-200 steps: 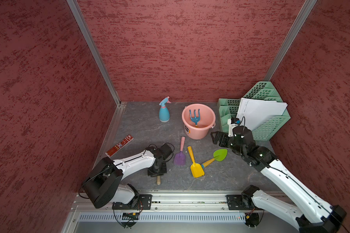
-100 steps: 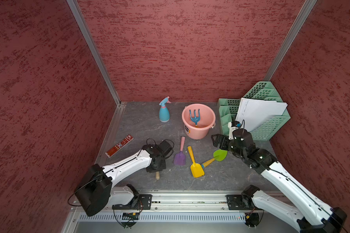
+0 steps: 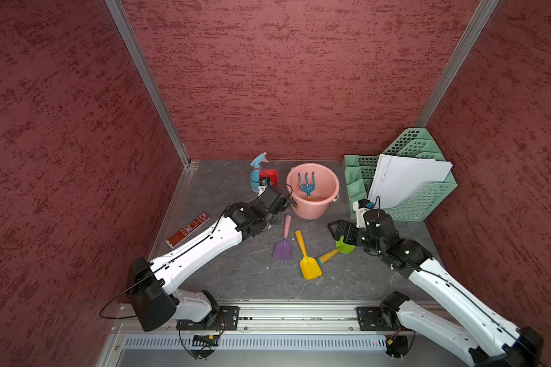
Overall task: Organize the gardening tools
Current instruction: Pick up the gardening tool from the center of the board, then place the gardening tool in the container.
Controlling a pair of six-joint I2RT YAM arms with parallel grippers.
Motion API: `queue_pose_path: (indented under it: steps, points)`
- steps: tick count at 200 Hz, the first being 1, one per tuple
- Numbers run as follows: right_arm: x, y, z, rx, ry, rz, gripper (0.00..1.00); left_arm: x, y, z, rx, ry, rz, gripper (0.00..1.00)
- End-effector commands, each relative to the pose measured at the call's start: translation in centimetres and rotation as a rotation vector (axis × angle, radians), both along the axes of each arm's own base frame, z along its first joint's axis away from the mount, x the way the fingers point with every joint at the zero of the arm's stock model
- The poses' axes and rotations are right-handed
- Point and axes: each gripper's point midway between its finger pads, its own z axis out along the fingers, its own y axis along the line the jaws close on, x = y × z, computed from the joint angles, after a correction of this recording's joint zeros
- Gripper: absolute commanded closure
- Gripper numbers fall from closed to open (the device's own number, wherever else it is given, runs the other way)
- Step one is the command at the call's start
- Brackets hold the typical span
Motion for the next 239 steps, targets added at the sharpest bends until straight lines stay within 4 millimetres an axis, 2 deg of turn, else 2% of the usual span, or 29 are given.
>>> queue_pose_path:
  steps: [1,39,113,170,198,239]
  points:
    - [-0.3,0.8,0.0,0.045,-0.011,0.031,0.02,3.0,-2.3,4.1,-0.007,-0.174,-0.057,1.0]
    - [-0.2,1.1,-0.6,0.064,-0.01,0.029,0.02,6.4,-6.3,6.6,-0.045,-0.346,-0.158,1.0]
    - [0.7,1.4,-0.8,0.054,-0.027,0.029,0.02,12.2,-12.0,8.2,-0.124,-0.508,-0.274,1.0]
    - [0.8,1.5,-0.9,0.068,-0.025,0.022,0.02,16.1,-14.3,6.9,-0.193,-0.582,-0.317,1.0]
    - [0.8,1.5,-1.3,0.063,-0.019,0.02,0.02,17.3,-15.1,5.2,-0.2,-0.592,-0.33,1.0]
    - [0.8,1.5,-1.5,0.059,-0.014,0.021,0.02,18.3,-16.0,2.9,-0.212,-0.585,-0.346,1.0]
